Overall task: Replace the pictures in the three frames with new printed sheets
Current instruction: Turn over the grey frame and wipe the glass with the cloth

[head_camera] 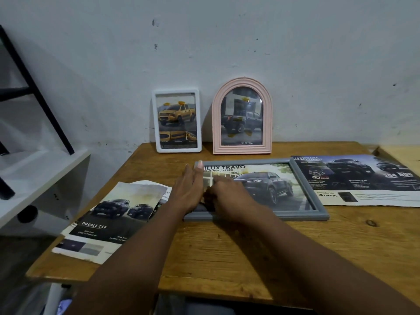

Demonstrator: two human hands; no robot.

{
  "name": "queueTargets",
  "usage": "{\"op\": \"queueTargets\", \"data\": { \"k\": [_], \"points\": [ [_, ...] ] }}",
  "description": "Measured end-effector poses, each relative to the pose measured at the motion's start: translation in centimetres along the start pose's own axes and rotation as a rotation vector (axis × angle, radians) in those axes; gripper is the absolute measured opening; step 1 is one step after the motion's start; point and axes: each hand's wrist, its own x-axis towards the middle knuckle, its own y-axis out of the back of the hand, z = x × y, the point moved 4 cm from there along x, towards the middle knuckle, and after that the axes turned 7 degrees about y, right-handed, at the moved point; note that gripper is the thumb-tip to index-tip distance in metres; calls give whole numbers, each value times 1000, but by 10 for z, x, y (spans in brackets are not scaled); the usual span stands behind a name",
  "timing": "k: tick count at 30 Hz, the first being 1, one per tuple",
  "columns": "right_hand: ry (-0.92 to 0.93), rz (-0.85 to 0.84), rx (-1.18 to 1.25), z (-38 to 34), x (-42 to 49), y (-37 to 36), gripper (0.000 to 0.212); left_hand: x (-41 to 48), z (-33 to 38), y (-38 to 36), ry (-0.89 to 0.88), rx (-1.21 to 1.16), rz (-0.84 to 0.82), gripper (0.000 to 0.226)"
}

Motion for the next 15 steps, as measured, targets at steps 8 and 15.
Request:
{"op": "queueTargets", "data": {
  "k": [8, 15],
  "points": [
    [70, -114, -162, 78, -56, 33, 34, -5, 2, -5, -71, 176, 22, 93],
    [-404, 25, -376, 113, -104, 50, 28, -5, 5, -6, -76, 215, 45, 94]
  ]
}}
